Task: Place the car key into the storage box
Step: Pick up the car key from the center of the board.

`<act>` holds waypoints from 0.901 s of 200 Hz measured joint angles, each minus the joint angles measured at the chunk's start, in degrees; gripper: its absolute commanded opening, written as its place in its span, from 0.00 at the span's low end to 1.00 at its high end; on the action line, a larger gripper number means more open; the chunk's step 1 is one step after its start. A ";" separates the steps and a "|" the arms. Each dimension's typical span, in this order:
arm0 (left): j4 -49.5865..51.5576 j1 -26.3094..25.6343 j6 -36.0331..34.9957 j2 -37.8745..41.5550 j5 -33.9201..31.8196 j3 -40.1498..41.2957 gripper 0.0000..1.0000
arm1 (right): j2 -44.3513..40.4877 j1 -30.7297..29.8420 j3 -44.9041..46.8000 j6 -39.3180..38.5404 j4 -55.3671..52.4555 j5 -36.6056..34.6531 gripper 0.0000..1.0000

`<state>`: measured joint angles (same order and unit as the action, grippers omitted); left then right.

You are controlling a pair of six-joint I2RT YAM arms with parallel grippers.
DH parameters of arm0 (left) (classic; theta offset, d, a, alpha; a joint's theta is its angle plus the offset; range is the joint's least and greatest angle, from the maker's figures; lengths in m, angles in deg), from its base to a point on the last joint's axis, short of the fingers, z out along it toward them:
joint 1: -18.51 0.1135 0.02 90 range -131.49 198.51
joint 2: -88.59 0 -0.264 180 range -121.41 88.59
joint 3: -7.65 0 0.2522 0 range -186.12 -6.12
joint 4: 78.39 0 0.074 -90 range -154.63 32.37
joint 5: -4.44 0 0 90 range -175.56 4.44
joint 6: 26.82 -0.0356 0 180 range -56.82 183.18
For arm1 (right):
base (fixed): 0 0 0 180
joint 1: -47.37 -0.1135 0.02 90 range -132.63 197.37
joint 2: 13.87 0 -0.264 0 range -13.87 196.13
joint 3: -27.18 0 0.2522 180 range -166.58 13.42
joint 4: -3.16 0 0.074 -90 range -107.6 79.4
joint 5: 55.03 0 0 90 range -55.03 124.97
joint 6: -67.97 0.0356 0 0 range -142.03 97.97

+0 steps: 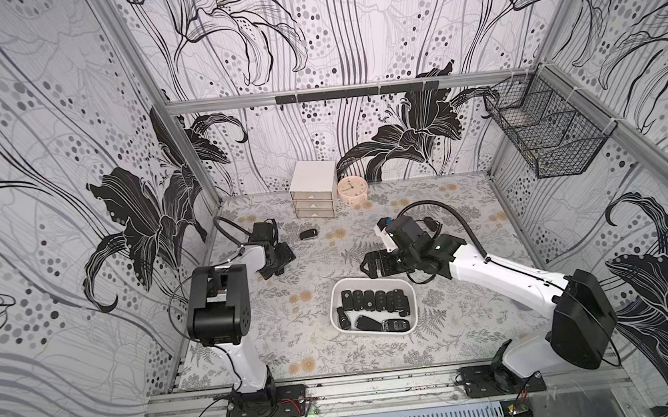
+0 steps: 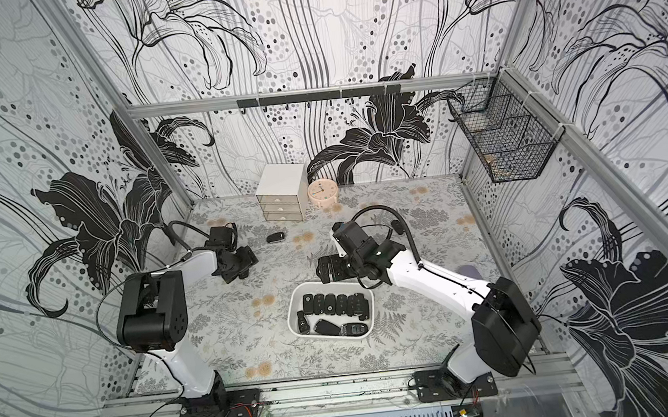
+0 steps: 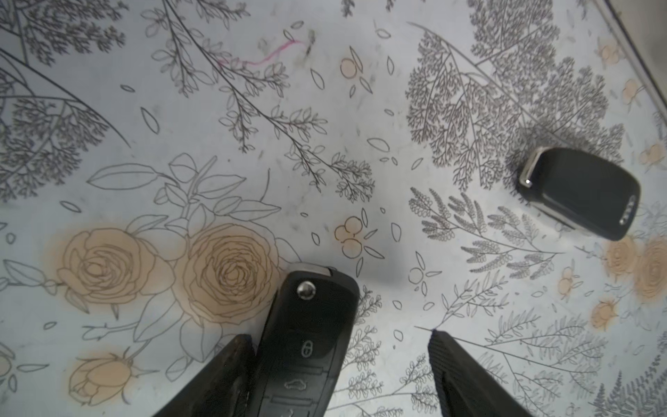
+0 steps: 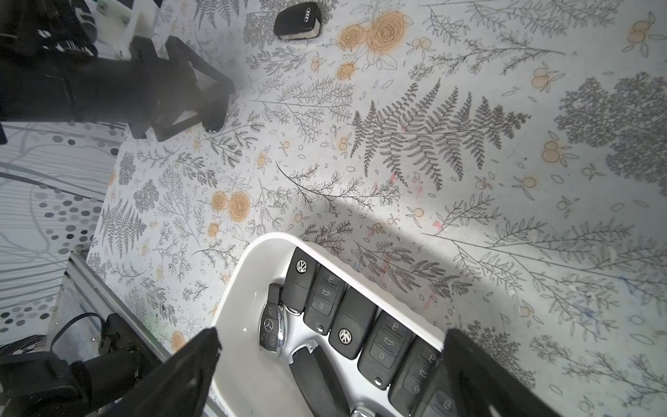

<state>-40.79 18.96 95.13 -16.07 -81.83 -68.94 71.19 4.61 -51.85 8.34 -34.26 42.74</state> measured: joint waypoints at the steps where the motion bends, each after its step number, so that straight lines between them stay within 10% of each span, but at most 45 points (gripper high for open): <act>1: 0.11 -0.07 -0.07 -0.07 -0.11 -0.09 0.76 | 0.02 0.00 0.00 0.02 0.00 0.00 1.00; 117: 7.08 -2.99 -0.90 -5.40 -11.04 -6.62 0.32 | 0.17 0.04 0.76 0.20 0.17 0.20 1.00; 180: 10.91 -6.91 0.33 -1.27 -11.82 -5.66 0.28 | -2.60 0.04 3.58 0.07 0.46 0.22 1.00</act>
<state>-29.88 12.05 95.45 -17.34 -93.65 -74.60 68.58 4.65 -48.27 8.40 -33.80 42.96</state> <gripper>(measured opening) 0.348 0.999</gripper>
